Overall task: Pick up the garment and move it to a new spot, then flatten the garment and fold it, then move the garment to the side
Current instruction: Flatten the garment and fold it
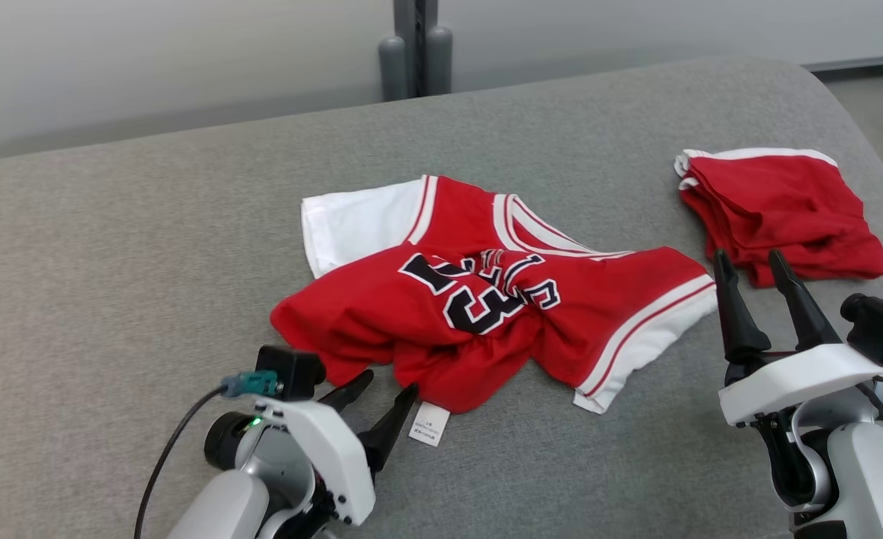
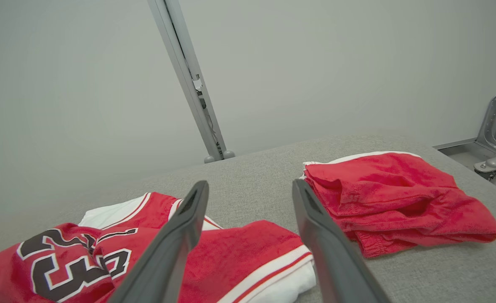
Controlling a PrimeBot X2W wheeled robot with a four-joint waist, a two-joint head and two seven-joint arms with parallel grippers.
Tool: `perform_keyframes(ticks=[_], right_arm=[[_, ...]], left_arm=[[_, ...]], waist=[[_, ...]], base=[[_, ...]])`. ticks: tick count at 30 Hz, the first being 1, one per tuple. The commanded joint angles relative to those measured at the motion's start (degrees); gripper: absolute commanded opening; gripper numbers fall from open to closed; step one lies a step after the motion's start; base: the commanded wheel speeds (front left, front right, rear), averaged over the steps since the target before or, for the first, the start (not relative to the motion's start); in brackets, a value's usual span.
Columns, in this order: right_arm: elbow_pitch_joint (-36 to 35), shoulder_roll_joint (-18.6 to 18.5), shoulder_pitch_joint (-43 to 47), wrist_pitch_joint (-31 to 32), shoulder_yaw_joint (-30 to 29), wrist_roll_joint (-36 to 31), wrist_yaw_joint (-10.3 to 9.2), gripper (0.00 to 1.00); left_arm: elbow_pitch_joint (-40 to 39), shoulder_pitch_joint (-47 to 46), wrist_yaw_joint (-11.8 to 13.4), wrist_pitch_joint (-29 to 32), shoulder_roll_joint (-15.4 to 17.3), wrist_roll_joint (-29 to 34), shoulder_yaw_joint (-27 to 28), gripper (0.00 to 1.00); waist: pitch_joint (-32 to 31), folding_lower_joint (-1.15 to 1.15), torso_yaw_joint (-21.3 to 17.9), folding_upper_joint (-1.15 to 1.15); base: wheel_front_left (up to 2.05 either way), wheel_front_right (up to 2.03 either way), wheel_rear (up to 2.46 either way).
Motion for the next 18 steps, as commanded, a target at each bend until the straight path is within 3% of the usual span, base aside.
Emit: perform_keyframes(ticks=[1, 12, 13, 15, 16, 18], right_arm=[[0.07, -0.05, -0.89, -0.51, 0.08, 0.25, 0.01, 1.0], [1.97, 0.84, -2.18, -1.56, 0.24, 0.26, 0.01, 1.0], [2.19, 0.9, -2.37, -1.7, 0.3, 0.22, 0.01, 1.0], [2.63, 0.97, -2.58, -2.04, 0.26, 0.29, 0.01, 1.0], [2.85, 0.95, -2.51, -2.09, 0.13, 0.3, 0.01, 1.0], [3.18, 0.94, -2.2, -2.36, -0.08, 0.23, 0.01, 1.0]], left_arm=[[0.58, -1.94, -0.07, 0.4, -0.11, -1.54, -0.16, 1.0], [10.44, -11.02, -0.09, 2.67, 0.97, -7.03, -1.34, 1.0], [10.93, -11.59, -0.09, 2.51, 0.82, -7.36, -1.71, 0.77], [11.43, -12.36, -0.09, 1.61, 0.84, -7.79, -2.28, 0.08], [11.64, -12.57, -0.09, 1.11, 0.94, -7.86, -2.52, 0.0], [11.87, -12.79, -0.09, 0.44, 1.11, -7.81, -3.28, 0.0]], waist=[[1.35, 0.0, -1.47, 0.0], [4.04, 0.0, -4.81, 0.0], [4.08, 0.0, -4.88, 0.0], [3.99, 0.0, -4.85, 0.0], [3.82, 0.0, -4.66, 0.0], [3.37, 0.0, -4.05, 0.0]], base=[[0.0, 0.0, 0.0], [0.0, 0.0, 0.0], [0.0, 0.0, 0.0], [0.0, 0.0, 0.0], [0.0, 0.0, 0.0], [0.0, 0.0, 0.0]])
